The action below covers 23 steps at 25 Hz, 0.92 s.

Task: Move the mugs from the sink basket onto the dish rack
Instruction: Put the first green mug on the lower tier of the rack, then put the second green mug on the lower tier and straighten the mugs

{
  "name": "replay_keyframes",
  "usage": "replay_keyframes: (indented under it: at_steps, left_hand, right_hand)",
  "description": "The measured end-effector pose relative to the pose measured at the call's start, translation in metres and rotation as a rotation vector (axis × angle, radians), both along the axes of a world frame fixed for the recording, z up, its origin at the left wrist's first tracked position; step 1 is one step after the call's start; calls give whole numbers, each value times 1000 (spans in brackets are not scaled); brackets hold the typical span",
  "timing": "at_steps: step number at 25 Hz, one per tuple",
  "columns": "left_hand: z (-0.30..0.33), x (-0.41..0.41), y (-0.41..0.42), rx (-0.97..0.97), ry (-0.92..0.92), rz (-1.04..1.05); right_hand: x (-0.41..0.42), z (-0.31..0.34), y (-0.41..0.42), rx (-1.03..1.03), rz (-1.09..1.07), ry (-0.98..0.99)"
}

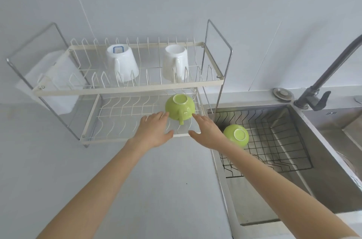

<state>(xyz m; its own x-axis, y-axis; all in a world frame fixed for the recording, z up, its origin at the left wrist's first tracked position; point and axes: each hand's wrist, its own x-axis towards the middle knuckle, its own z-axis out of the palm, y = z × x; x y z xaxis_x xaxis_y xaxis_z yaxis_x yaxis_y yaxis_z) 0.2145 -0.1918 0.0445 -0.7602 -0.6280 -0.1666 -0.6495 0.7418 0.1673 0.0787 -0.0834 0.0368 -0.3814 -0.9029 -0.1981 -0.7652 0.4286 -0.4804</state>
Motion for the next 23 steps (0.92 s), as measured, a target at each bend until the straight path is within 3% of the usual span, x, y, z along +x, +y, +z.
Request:
replay_keyframes:
  at_steps: [5, 10, 23]
  left_hand:
    - [0, 7, 47, -52, -29, -20]
    - [-11, -8, 87, -68, -16, -43]
    - [-38, -121, 160, 57, 34, 10]
  right_hand:
    - [7, -5, 46, 8, 8, 134]
    - [-6, -14, 84, 66, -34, 146]
    - [-124, -40, 153, 172, -7, 173]
